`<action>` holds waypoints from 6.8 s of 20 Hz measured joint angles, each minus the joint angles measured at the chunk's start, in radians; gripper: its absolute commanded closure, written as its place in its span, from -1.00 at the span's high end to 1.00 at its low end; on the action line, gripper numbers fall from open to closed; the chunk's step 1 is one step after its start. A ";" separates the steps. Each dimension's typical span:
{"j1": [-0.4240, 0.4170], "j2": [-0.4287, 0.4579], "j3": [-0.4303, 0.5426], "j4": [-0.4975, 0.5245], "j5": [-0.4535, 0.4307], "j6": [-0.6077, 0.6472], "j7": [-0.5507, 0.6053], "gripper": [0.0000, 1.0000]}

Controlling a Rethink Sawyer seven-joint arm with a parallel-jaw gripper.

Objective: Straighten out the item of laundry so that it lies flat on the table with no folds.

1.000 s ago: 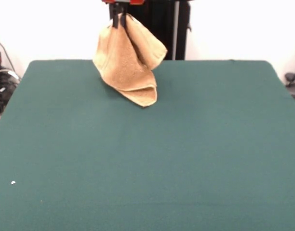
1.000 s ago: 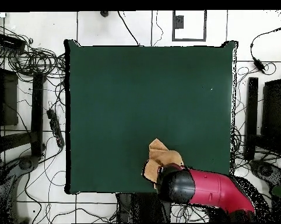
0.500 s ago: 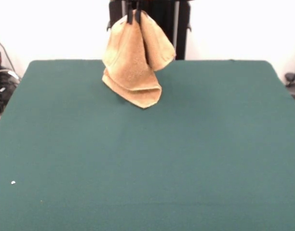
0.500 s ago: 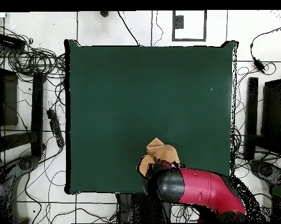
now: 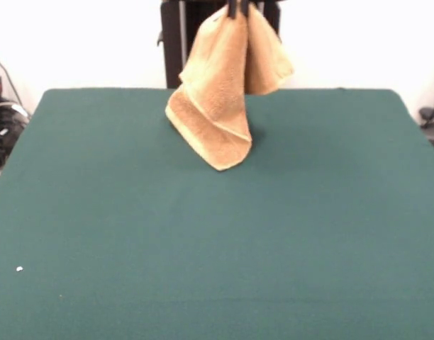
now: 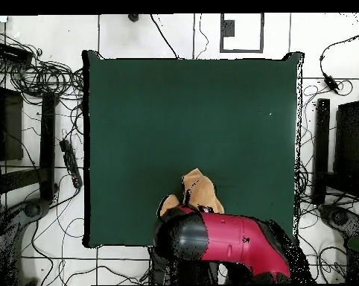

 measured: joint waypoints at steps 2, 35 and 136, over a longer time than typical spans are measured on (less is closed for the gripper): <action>0.012 0.000 0.000 0.000 0.015 0.000 0.000 -1.00; 0.257 0.378 -0.006 0.060 0.290 -0.555 0.083 -1.00; 0.128 0.528 0.025 0.451 0.317 -0.930 0.538 1.00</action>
